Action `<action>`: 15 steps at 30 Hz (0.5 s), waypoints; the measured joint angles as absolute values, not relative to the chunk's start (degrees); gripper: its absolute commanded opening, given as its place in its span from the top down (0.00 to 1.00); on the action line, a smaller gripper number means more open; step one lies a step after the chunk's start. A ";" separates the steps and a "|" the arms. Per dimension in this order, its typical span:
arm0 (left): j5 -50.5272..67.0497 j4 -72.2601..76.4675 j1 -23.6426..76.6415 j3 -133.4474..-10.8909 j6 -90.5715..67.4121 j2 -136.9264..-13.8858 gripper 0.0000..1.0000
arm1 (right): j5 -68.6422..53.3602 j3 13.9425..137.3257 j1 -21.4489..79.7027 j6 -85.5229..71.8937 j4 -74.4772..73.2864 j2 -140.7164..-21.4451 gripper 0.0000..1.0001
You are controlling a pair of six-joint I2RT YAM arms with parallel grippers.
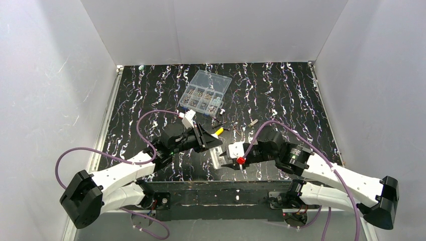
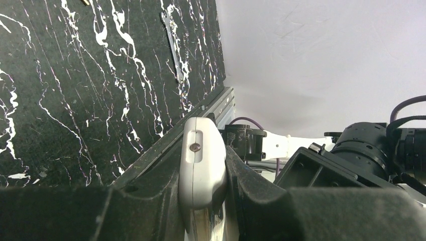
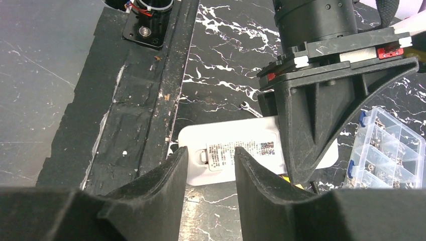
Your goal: Load the batteries into the remote control
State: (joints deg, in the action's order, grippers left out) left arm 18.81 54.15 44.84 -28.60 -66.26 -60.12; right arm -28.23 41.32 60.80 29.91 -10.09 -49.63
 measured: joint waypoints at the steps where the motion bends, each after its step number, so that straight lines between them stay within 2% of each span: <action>1: 18.81 54.19 44.84 -28.62 -66.37 -60.27 1.00 | -28.05 41.32 60.90 30.06 -10.09 -49.80 0.56; 6: 18.79 54.52 44.84 -28.67 -66.96 -60.69 1.00 | -26.39 41.32 61.28 30.57 -9.74 -50.37 0.57; 15: 18.65 55.13 44.84 -28.67 -67.42 -60.69 1.00 | -24.93 41.32 61.49 31.81 -9.28 -50.39 0.50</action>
State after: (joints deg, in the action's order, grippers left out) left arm 18.65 55.13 44.84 -28.67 -67.42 -60.69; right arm -24.93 41.32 61.49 31.81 -9.28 -50.39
